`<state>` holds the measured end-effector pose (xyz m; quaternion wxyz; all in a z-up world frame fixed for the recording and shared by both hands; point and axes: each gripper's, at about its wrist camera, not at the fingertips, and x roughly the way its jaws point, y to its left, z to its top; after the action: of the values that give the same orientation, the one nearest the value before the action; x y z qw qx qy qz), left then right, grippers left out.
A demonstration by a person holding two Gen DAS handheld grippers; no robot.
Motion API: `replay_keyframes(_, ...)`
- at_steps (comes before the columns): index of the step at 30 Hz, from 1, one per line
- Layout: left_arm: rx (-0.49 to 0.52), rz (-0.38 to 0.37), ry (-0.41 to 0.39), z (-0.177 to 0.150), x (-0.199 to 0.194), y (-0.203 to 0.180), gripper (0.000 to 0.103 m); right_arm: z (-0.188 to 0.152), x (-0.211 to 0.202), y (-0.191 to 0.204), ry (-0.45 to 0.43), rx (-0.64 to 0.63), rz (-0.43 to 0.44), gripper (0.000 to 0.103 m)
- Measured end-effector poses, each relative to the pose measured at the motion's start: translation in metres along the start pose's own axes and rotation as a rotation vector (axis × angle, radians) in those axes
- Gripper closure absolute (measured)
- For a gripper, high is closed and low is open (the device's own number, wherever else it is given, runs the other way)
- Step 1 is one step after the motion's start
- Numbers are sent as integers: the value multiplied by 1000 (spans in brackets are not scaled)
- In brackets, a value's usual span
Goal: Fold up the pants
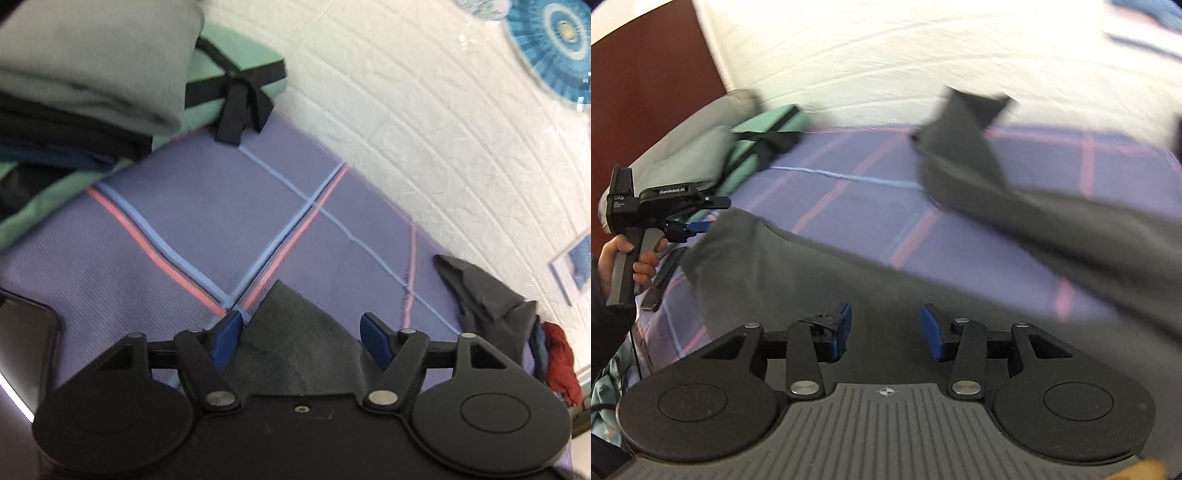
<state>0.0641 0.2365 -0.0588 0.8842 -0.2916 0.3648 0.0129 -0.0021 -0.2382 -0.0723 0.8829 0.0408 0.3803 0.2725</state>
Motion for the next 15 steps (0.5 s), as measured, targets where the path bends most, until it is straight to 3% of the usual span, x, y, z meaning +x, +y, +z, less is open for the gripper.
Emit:
replay_keyframes(2,20,-9,14,-3,5,-1,0,-9,-5,-1,-16,28,-13,30)
replay_keyframes(3,39,-4,21,-5,6,-2,23,-12,-8,-1,-25,42,-15,30)
replay_keyframes(6,61,60,-48,-11,-1,-1,22,-20,-14,1,-45,66,-18,29)
replay_keyframes(8,56,81,-44,-11,1,3,22,-27,-21,-2,-54,80,-21,29)
replay_keyframes(12,37,88,-37,-10,0,6,0,-44,-39,-13,-65,103,-70,27)
replay_keyframes(15,22,139,-134,-11,-31,4,0,-55,-62,-25,-96,141,-132,27)
